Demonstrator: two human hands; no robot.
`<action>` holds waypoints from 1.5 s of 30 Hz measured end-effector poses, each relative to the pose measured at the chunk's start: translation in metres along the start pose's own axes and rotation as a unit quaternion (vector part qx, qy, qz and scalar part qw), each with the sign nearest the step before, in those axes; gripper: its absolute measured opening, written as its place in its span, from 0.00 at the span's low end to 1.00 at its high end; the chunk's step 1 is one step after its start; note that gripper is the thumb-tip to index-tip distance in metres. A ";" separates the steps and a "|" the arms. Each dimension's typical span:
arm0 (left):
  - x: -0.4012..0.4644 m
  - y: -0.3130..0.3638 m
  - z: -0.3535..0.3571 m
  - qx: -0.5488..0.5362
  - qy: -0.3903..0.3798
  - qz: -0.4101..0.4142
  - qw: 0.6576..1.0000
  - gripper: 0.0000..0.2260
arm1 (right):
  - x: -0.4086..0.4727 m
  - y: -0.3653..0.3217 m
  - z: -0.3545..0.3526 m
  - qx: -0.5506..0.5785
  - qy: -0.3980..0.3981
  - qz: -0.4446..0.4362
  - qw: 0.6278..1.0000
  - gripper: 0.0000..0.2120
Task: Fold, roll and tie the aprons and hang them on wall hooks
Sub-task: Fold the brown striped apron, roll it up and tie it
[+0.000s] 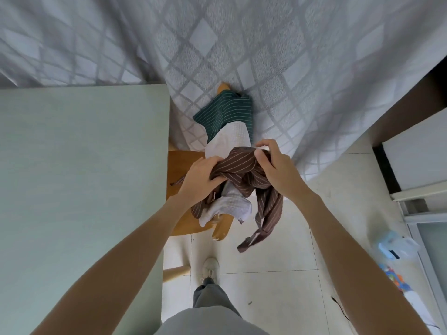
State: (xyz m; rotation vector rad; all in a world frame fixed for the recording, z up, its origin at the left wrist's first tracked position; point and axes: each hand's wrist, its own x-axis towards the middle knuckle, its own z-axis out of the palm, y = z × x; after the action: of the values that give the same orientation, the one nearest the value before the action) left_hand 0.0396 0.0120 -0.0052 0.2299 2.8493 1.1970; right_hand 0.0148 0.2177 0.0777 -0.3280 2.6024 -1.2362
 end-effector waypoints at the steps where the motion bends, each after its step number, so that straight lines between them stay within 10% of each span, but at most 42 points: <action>1: -0.003 0.003 -0.004 0.001 0.009 0.008 1.000 0.16 | -0.003 -0.002 -0.003 0.006 -0.025 0.003 1.000 0.20; 5: -0.021 0.024 -0.035 -0.054 0.020 -0.012 0.998 0.11 | -0.013 -0.013 -0.010 -0.117 -0.097 -0.019 0.988 0.36; 14: -0.120 0.000 -0.093 0.000 0.007 -0.067 0.998 0.17 | -0.070 -0.068 0.047 -0.031 -0.228 0.027 0.973 0.13; 23: -0.257 -0.049 -0.202 0.215 0.243 -0.130 0.937 0.15 | -0.069 -0.156 0.196 0.130 -0.322 -0.048 0.937 0.08; 31: -0.353 -0.149 -0.227 0.320 0.113 -0.196 0.920 0.30 | -0.061 -0.178 0.334 -0.134 -0.105 -0.334 0.927 0.18; 36: -0.396 -0.217 -0.208 0.202 0.007 -0.321 0.925 0.30 | -0.079 -0.154 0.388 -0.317 -0.351 -0.221 0.853 0.33; 45: -0.408 -0.283 -0.215 0.167 0.044 -0.384 0.907 0.29 | -0.047 -0.192 0.432 -0.246 -0.175 -0.235 0.924 0.15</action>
State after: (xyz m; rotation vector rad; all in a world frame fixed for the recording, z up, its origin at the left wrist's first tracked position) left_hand 0.3876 -0.3978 -0.0636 -0.8771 2.7181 0.5620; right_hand 0.2119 -0.2003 -0.0309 -1.2050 2.5421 -0.5207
